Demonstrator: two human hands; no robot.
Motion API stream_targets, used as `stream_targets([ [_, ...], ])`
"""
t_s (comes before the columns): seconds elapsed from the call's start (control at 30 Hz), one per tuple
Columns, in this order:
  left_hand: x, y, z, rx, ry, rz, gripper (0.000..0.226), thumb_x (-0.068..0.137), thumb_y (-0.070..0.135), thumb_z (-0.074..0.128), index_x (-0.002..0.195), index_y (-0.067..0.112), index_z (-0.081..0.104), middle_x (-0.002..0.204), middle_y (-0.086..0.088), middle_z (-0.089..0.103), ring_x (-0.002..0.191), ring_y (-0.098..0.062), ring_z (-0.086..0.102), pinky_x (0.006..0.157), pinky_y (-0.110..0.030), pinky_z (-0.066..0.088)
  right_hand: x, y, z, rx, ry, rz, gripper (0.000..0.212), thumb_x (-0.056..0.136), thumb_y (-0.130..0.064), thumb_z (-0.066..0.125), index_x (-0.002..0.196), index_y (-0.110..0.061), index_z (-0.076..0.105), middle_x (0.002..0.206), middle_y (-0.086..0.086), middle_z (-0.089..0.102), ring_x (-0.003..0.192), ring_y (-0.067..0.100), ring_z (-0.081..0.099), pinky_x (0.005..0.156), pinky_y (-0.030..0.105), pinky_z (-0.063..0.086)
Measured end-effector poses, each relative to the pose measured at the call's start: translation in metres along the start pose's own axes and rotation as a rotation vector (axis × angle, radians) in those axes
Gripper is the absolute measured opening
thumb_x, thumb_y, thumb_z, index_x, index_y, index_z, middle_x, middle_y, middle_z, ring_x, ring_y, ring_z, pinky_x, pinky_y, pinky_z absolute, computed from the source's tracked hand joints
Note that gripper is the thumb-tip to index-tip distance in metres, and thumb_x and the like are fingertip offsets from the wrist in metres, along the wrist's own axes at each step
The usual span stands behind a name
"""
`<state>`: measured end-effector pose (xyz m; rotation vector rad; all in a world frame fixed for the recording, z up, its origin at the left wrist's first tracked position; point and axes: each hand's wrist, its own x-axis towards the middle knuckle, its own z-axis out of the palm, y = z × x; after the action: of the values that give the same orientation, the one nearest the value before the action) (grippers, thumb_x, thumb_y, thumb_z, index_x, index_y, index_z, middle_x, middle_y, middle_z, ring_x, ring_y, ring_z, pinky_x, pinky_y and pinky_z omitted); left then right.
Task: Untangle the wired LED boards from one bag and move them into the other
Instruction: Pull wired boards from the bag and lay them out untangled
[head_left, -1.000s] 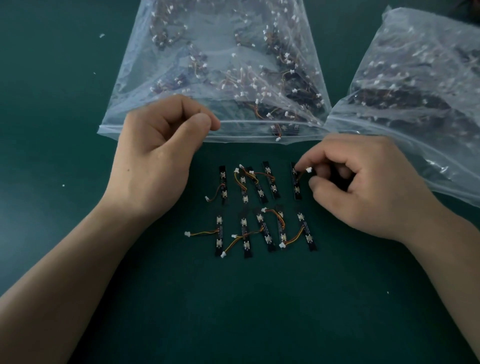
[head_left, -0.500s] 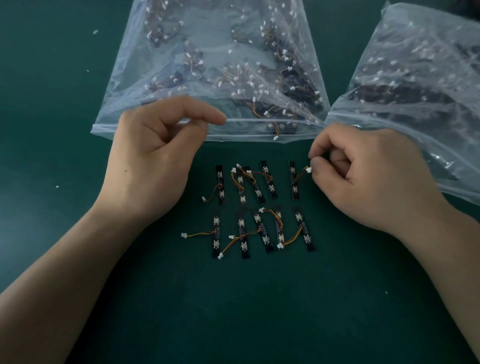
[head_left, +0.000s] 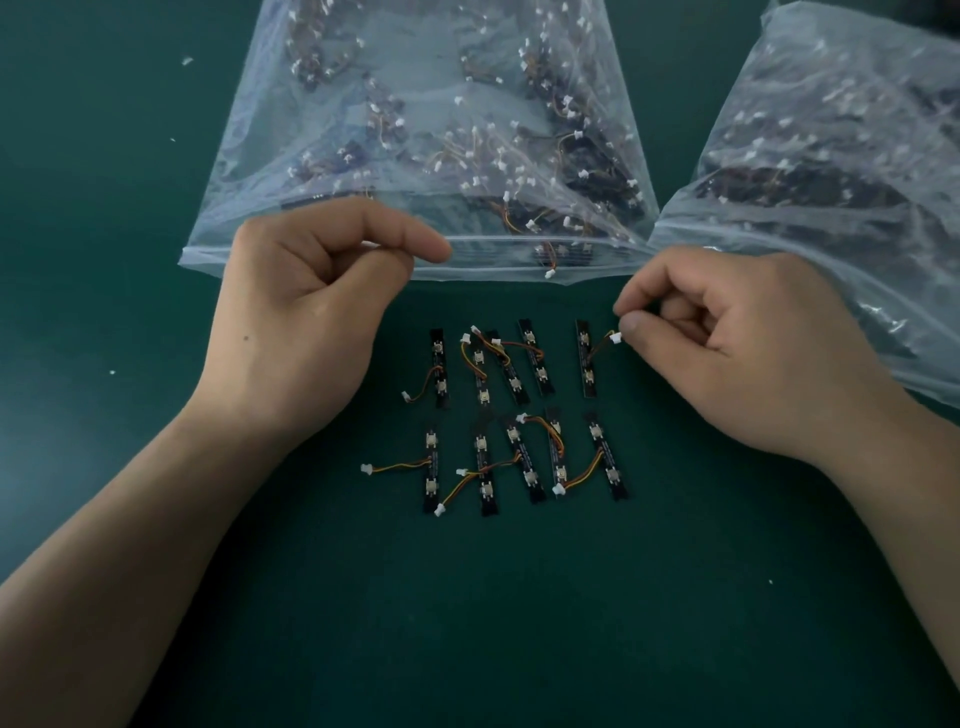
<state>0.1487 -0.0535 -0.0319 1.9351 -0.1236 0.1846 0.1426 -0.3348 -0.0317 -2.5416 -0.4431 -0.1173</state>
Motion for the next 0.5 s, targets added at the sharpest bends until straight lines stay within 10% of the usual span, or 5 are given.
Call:
stream_targets([
  [0.5,0.0007,0.0004,0.0002,-0.011,-0.001,-0.023,0.028,0.092,0.013,0.059,0.084,0.031,0.078,0.048,0.006,0.036,0.049,-0.022,0.025,0.046,-0.026,0.017,-0.0024,0.0015,0.0062,-0.008,0.054,0.019,0.011,0.094,-0.037,0.060,0.098,-0.035,0.070,0.061,-0.011,0.063,0.062,0.010,0.060,0.059,0.030,0.052],
])
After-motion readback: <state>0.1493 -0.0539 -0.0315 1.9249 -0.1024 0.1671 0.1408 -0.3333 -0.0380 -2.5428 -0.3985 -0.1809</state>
